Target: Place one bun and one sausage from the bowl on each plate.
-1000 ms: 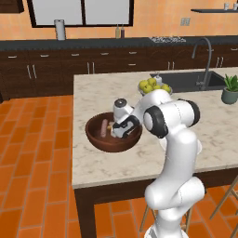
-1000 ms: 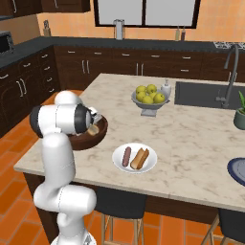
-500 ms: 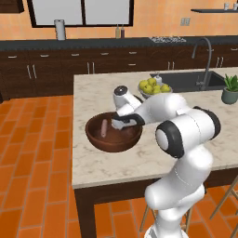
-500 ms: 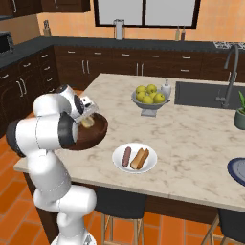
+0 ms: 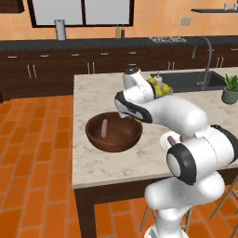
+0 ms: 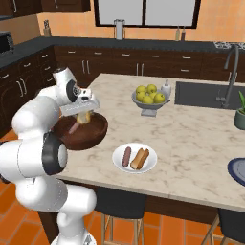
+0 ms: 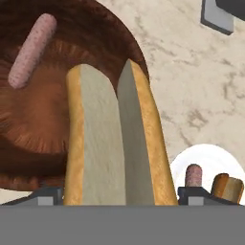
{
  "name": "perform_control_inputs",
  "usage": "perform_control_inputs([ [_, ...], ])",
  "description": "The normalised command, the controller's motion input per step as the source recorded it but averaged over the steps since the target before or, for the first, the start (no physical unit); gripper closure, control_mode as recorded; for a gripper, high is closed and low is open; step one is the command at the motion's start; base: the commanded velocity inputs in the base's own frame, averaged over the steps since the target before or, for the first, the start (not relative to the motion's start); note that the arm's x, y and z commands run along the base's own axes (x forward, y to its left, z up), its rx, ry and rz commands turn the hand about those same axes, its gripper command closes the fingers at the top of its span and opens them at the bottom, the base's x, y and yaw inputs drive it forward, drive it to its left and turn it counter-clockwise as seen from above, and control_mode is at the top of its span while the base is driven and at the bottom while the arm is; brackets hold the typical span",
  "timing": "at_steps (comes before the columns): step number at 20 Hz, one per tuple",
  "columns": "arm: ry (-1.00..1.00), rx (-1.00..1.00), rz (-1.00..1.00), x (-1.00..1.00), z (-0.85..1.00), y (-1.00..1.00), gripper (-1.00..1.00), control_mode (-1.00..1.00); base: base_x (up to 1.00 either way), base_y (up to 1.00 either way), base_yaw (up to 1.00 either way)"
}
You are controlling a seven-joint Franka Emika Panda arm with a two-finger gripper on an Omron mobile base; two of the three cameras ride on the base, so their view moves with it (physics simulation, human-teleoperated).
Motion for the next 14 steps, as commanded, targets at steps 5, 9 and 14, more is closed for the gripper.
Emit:
perform_control_inputs([
  [5, 0.11, 0.31, -0.3, -0.66, 0.22, -0.7, 1.0, -1.0, 0.0, 0.0, 0.0],
  [9, 0.01, 0.07, -0.09, -0.37, -0.02, -0.46, 1.0, -1.0, 0.0, 0.0, 0.0],
  [14, -0.01, 0.01, -0.01, -0.79, -0.06, -0.08, 1.0, -1.0, 0.0, 0.0, 0.0],
])
